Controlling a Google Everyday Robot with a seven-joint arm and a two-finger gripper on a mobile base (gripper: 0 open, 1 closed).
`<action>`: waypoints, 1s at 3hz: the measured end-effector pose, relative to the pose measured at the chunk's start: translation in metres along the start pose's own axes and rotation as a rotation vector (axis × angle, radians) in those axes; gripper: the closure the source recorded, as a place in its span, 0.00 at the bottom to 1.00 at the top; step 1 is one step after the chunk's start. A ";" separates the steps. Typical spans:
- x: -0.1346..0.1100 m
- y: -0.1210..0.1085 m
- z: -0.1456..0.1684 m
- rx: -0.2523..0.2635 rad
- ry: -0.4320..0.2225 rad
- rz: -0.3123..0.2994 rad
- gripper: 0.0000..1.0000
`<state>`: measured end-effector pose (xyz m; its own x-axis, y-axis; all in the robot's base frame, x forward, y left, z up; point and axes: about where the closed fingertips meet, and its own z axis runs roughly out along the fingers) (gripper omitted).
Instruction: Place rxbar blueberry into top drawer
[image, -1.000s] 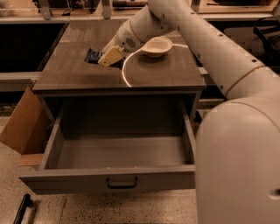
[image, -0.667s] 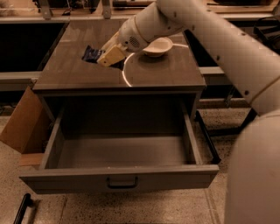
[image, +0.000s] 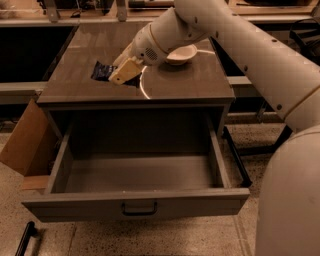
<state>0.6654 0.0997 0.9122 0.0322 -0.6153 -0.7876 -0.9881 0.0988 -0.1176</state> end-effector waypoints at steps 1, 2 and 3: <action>0.008 0.030 0.002 -0.039 0.024 -0.026 1.00; 0.037 0.073 0.018 -0.083 0.070 0.002 1.00; 0.093 0.117 0.057 -0.130 0.122 0.066 1.00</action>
Offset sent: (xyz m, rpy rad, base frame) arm -0.1224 -0.0048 -0.1132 -0.1420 0.1519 0.0676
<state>0.5610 0.0985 0.7907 -0.0436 -0.7017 -0.7111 -0.9988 0.0450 0.0168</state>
